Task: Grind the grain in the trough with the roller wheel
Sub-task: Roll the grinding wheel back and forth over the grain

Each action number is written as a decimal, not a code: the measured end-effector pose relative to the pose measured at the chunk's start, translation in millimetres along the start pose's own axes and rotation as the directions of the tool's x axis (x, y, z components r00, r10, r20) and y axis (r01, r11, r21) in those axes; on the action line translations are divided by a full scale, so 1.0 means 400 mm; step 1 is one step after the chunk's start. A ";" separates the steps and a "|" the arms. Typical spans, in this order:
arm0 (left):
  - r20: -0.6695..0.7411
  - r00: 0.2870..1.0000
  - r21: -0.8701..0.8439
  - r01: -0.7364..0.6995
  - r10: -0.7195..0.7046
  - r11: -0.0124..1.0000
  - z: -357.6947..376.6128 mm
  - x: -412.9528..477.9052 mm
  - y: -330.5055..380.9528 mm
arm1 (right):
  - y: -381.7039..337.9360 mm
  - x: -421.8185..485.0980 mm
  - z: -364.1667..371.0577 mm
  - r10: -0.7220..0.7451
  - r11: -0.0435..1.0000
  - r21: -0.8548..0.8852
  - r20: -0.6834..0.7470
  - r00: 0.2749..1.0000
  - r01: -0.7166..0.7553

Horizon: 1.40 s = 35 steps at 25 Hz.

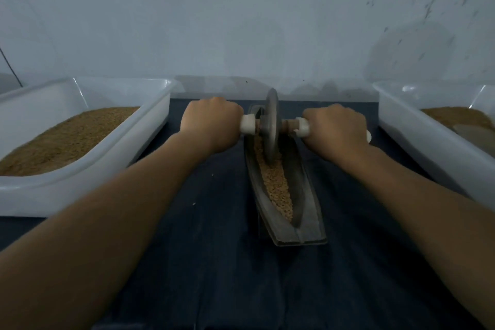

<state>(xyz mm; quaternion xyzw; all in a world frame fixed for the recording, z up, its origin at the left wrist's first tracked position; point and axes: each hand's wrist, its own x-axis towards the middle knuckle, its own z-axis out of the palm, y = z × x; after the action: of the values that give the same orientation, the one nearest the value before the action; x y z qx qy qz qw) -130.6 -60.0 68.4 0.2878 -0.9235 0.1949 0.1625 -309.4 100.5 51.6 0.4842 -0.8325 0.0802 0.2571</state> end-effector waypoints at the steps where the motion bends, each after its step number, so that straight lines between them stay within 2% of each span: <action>1: 0.016 1.000 0.018 0.003 -0.003 1.000 -0.008 0.019 0.000 | -0.004 0.018 0.000 0.010 1.000 0.014 0.023 1.000 -0.010; 4: 0.007 1.000 0.051 -0.030 0.029 0.998 -0.033 -0.024 0.015 | 0.003 -0.028 -0.017 0.010 1.000 0.006 0.056 0.998 -0.010; 6: -0.120 0.989 0.071 -0.081 0.089 0.994 -0.034 -0.117 0.026 | 0.025 -0.125 -0.040 -0.068 0.997 -0.035 -0.059 0.996 0.066; 9: -0.246 0.958 0.028 -0.146 0.148 0.989 -0.051 -0.218 0.012 | 0.043 -0.200 -0.090 -0.185 0.983 -0.035 -0.242 0.953 0.182; 10: -0.239 0.962 0.009 -0.135 0.134 0.991 -0.051 -0.212 0.012 | 0.039 -0.188 -0.096 -0.194 0.981 -0.077 -0.242 0.951 0.181; 12: -0.153 0.987 0.027 -0.042 0.045 0.999 -0.023 -0.182 0.025 | 0.017 -0.134 -0.076 -0.143 0.976 -0.180 -0.116 0.983 0.121; 15: -0.117 0.989 -0.007 0.086 -0.086 0.996 0.020 -0.063 0.031 | -0.007 -0.014 -0.024 -0.036 0.994 -0.105 0.005 0.999 0.036; 17: -0.055 0.992 -0.039 0.108 -0.110 0.993 0.019 -0.011 0.021 | -0.019 0.030 -0.019 -0.012 0.994 -0.110 0.016 1.000 0.013; 20: -0.053 0.995 -0.074 0.085 -0.089 0.994 0.014 -0.063 0.015 | -0.012 -0.010 -0.047 -0.069 0.989 -0.134 0.000 0.998 0.069; 22: -0.186 0.983 -0.046 -0.005 -0.004 0.999 0.004 -0.150 0.021 | 0.003 -0.096 -0.063 -0.132 0.977 -0.176 -0.055 0.990 0.120; 25: -0.275 0.956 -0.014 -0.114 0.106 0.993 -0.049 -0.213 0.021 | 0.028 -0.180 -0.091 -0.171 0.980 -0.119 -0.083 0.982 0.161; 26: -0.273 0.957 -0.013 -0.109 0.102 0.994 -0.052 -0.208 0.023 | 0.028 -0.183 -0.087 -0.152 0.981 -0.130 -0.072 0.986 0.142; 29: -0.136 0.991 0.031 0.012 -0.008 0.999 -0.012 -0.147 0.036 | 0.002 -0.105 -0.055 -0.104 0.980 -0.176 -0.082 0.991 0.089; 31: -0.052 0.996 -0.017 0.073 -0.073 0.997 0.005 -0.056 0.029 | -0.017 -0.018 -0.029 -0.060 0.995 -0.079 -0.021 0.998 0.059; 33: 0.033 0.996 -0.032 0.090 -0.089 0.995 0.000 -0.002 0.023 | -0.019 0.041 -0.017 -0.018 0.998 -0.052 0.061 0.998 0.021; 35: 0.030 0.998 -0.016 0.057 -0.056 0.998 -0.016 -0.019 0.030 | -0.005 0.015 -0.014 -0.010 0.999 -0.039 0.073 0.997 0.013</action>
<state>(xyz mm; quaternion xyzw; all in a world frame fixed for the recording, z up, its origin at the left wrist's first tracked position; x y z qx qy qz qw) -130.5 -44.5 67.6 0.3153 -0.9188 0.1783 0.1565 -308.0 96.9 59.3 0.4864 -0.8399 0.0446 0.2367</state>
